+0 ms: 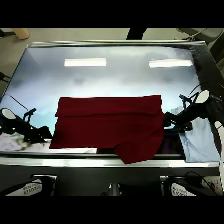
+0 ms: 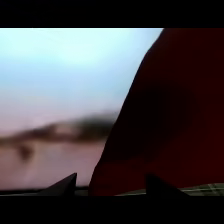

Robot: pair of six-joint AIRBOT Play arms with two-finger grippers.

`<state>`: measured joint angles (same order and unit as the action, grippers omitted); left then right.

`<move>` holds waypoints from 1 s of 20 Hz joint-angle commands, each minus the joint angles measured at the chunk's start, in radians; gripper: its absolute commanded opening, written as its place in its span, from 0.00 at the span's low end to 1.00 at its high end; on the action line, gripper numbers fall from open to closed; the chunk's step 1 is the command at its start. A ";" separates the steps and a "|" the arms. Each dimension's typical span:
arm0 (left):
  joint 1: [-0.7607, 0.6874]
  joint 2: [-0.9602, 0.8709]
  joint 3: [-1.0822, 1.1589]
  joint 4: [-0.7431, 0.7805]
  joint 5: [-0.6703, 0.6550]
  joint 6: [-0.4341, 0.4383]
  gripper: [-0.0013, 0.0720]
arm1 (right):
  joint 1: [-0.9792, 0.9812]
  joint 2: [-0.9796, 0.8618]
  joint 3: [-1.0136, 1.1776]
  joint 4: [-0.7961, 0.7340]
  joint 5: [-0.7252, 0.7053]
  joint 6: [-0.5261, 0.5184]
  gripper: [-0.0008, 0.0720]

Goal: Fold the shirts.

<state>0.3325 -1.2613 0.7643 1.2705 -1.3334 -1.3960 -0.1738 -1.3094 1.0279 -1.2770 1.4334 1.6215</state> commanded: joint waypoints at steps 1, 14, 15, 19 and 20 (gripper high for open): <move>-0.002 0.040 -0.114 -0.045 0.095 0.009 0.73 | -0.002 0.023 -0.054 0.013 -0.023 -0.023 0.64; -0.084 0.020 -0.140 -0.056 0.182 -0.050 0.06 | -0.002 0.197 -0.413 0.090 -0.079 -0.089 0.65; -0.084 0.030 -0.140 -0.056 0.182 -0.050 0.06 | -0.002 0.204 -0.464 0.134 -0.122 -0.104 0.65; -0.084 0.075 -0.140 -0.056 0.179 -0.051 0.06 | -0.002 0.203 -0.580 0.205 -0.275 -0.122 0.65; -0.084 0.080 -0.140 -0.060 0.179 -0.051 0.06 | -0.002 0.203 -0.591 0.222 -0.299 -0.129 0.61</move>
<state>0.2470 -1.2064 0.6212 1.2171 -1.1465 -1.4483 -0.1761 -1.1164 0.5137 -1.1229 1.2415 1.5150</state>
